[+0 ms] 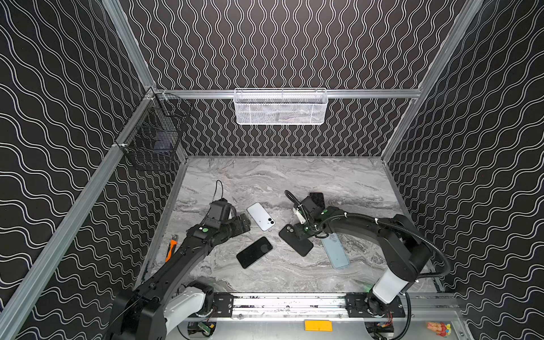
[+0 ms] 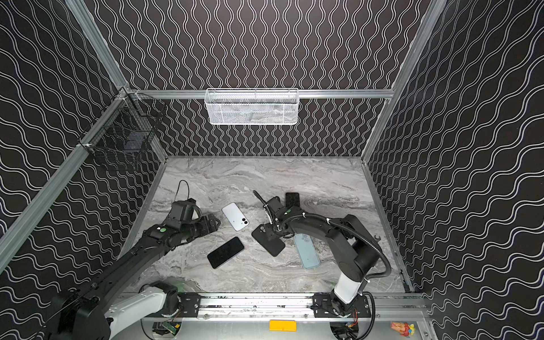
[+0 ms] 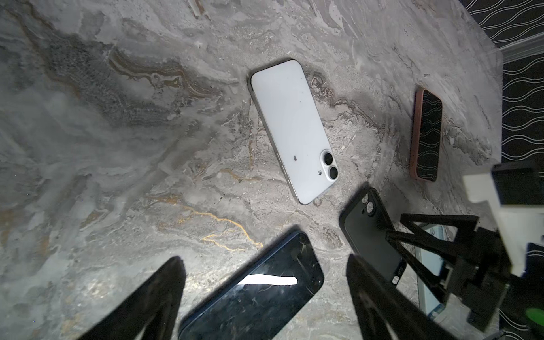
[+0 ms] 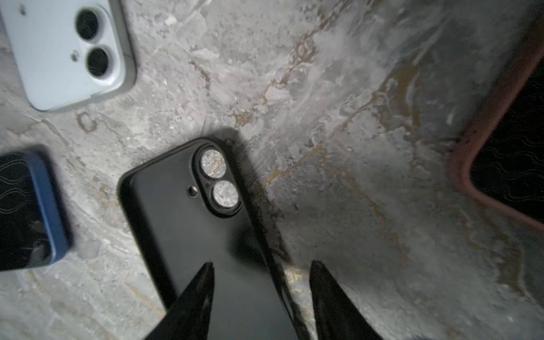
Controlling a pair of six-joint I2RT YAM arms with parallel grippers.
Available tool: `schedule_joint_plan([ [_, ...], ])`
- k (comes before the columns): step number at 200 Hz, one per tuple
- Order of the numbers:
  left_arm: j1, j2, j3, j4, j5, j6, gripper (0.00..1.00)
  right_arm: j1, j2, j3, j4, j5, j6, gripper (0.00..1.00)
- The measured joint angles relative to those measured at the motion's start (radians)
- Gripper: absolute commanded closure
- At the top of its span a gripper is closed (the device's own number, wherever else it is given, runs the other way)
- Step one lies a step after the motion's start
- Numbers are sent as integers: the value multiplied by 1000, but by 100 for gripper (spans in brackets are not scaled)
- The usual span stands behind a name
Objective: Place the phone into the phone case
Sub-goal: 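Move the right gripper over the black phone case on the table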
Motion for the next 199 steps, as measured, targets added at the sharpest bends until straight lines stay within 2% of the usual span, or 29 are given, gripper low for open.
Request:
schedule_joint_plan([
  [36, 0, 2, 22, 2, -2, 2, 9, 6, 33, 17, 4, -3, 6, 50],
  [58, 2, -3, 23, 0, -2, 4, 8, 8, 40, 31, 3, -3, 6, 54],
  [93, 8, -8, 23, -3, -5, 6, 7, 8, 56, 61, 2, -3, 3, 66],
  [115, 8, -3, 25, -5, -4, 8, 7, 8, 76, 77, -2, -3, -1, 67],
  [168, 14, -3, 35, -2, 20, 35, 10, 8, 48, 97, -24, 16, -3, 46],
  [199, -18, 6, 100, -3, 60, 115, 11, 7, -48, 96, -73, 50, 55, 45],
])
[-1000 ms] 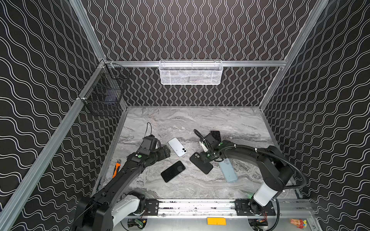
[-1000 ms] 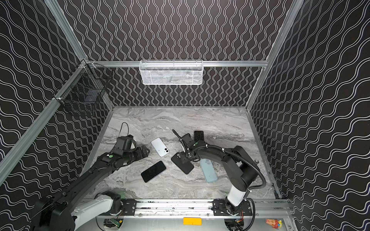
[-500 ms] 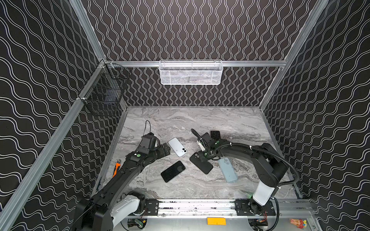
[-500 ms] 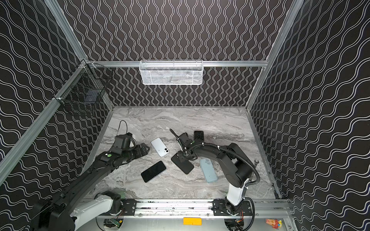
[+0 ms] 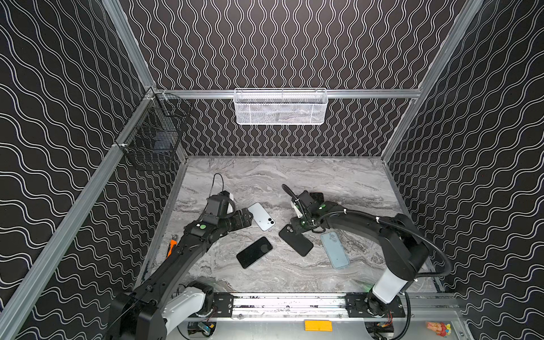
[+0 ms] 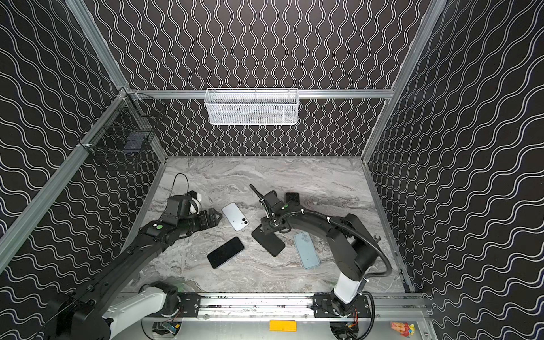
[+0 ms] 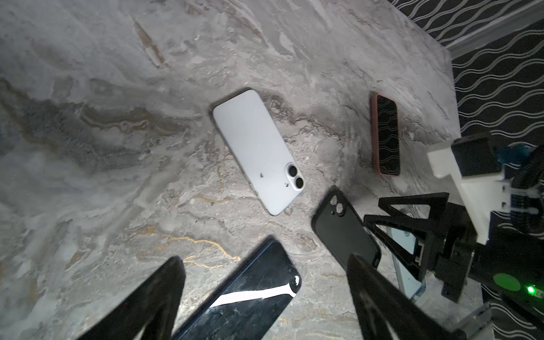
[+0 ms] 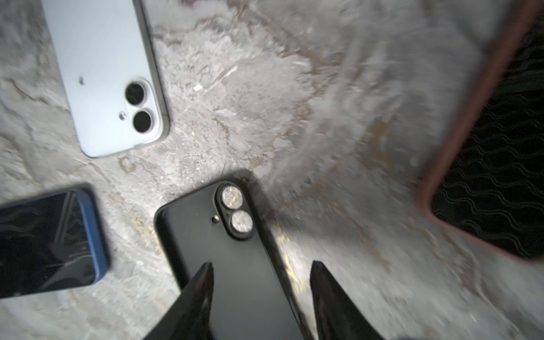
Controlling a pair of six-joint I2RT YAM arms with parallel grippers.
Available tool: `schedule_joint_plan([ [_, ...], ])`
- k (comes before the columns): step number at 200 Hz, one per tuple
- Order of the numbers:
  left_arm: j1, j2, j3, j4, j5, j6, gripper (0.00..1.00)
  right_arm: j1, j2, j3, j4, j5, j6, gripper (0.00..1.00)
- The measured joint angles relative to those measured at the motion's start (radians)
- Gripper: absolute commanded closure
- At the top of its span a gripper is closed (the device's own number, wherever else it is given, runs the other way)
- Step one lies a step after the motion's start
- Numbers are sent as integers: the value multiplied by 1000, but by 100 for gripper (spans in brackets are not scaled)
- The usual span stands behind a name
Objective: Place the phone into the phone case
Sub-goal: 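Move the right gripper over the black phone case on the table, then close the right gripper on the edge of the black phone case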
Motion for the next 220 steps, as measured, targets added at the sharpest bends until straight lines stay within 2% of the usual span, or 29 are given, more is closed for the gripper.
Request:
schedule_joint_plan([
  [30, -136, 65, 109, -45, -74, 80, 11, 9, -153, -85, -76, 22, 136, 48],
  [46, -189, 82, 116, -68, -118, 102, 12, 58, -213, -149, -142, 32, 241, 48],
  [76, -301, 96, 116, -77, -198, 125, 12, 198, -216, -203, -253, 51, 438, 47],
  [113, -467, 80, 93, -75, -280, 154, 11, 231, -212, -256, -254, 45, 578, 46],
  [142, -491, 7, 16, -97, -337, 142, 11, 233, -181, -249, -208, 39, 624, 46],
  [175, -493, -82, -42, -122, -410, 69, 11, 228, -137, -233, -175, 41, 637, 47],
  [220, -493, -120, -61, -130, -466, 11, 11, 209, -95, -199, -148, 47, 632, 48],
])
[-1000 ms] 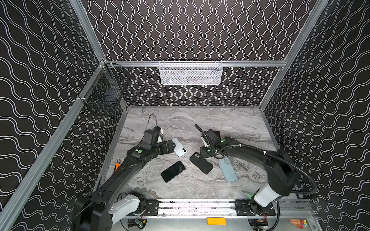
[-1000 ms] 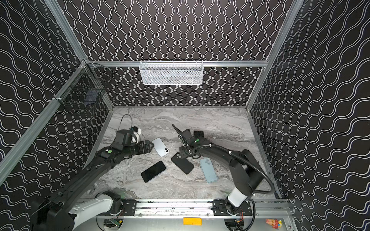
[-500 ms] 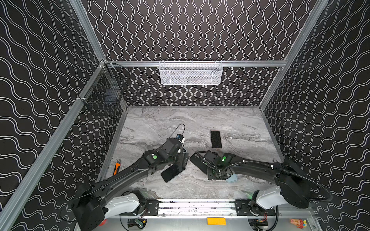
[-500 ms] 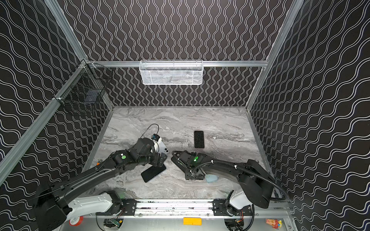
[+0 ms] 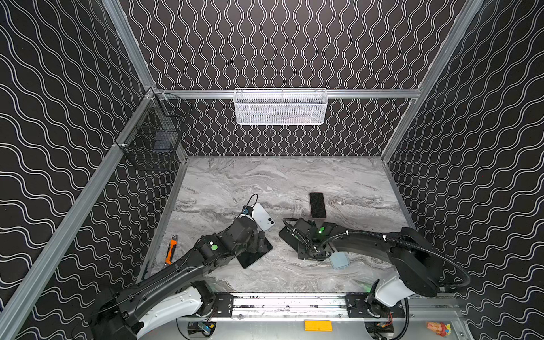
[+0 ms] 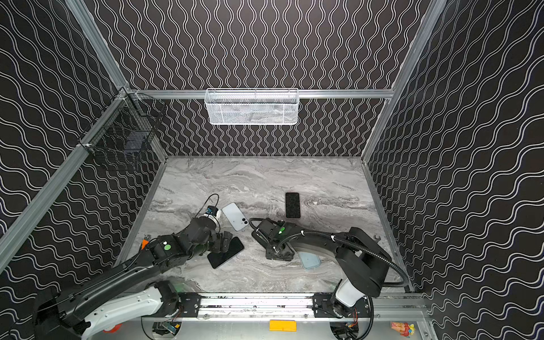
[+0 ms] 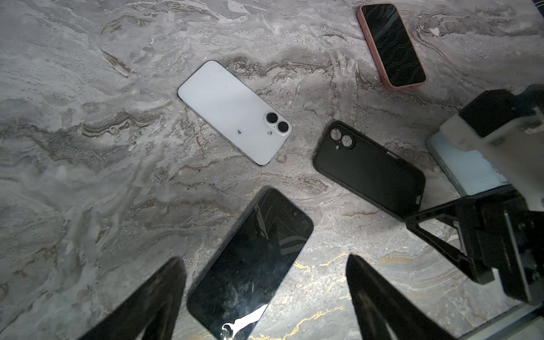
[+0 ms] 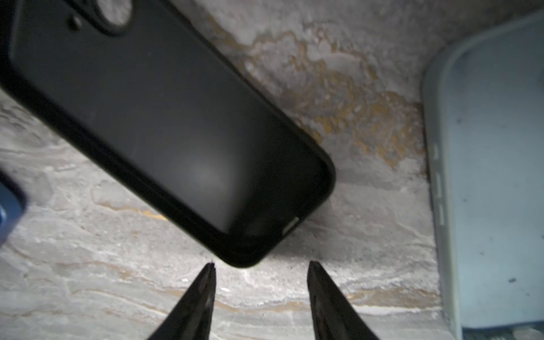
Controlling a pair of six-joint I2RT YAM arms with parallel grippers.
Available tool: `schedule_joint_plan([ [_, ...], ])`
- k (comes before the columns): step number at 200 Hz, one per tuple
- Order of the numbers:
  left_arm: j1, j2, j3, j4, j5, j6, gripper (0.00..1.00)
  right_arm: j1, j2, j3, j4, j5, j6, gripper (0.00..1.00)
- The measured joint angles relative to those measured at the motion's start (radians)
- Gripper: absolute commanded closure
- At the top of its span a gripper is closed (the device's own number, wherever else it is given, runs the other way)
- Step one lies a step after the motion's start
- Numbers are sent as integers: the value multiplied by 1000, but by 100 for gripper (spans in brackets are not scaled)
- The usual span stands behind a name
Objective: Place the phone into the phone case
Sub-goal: 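Close the right gripper on the edge of the black phone case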
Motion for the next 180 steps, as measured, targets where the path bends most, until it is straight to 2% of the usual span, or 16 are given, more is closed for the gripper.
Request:
schedule_joint_plan([
  [71, 0, 34, 5, -2, -19, -18, 11, -47, -3, -42, 38, 3, 1, 53],
  [151, 0, 82, 39, 3, -17, -18, 11, -77, 45, -16, 63, 22, -11, 85],
  [180, 0, 88, 52, 8, -17, -18, 11, -106, 49, -11, 77, 8, -30, 90],
])
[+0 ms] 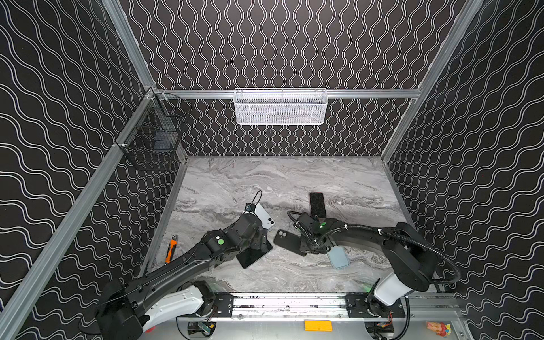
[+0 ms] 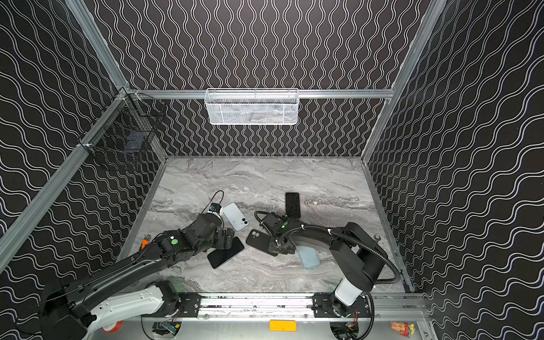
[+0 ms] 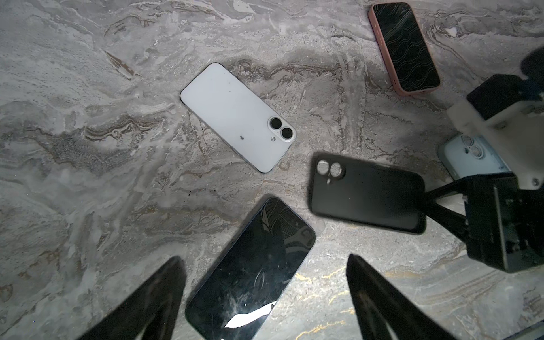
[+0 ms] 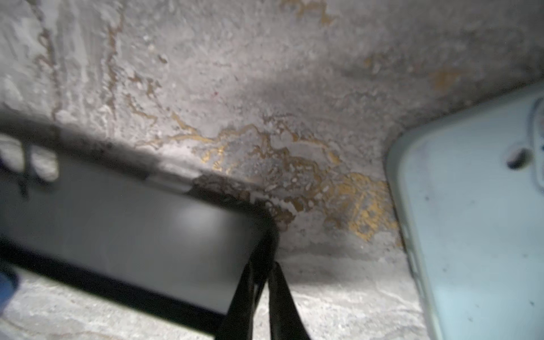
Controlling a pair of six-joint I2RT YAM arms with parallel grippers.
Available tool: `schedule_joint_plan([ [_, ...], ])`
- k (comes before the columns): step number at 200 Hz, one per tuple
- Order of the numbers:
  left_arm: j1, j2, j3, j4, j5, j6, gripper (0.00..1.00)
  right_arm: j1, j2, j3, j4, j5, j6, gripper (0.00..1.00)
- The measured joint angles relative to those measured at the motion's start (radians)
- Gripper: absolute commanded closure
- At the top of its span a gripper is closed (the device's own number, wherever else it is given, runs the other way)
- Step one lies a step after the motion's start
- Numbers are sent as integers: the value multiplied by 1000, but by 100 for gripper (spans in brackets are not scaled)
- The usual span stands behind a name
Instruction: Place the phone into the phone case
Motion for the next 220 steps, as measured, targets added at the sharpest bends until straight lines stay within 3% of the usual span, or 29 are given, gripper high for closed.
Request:
schedule_joint_plan([
  [51, 0, -4, 9, -1, -2, -1, 11, -116, -7, 63, -7, -5, -88, 99],
  [95, 0, -50, -2, -6, -16, -22, 8, -218, 0, 234, -41, 11, -231, 100],
  [164, 4, -90, -7, -35, -27, -37, 6, -323, 234, 520, -61, -51, -528, 100],
  [220, 70, -112, 1, -39, -16, -16, 6, -395, 410, 618, -73, -140, -613, 99],
])
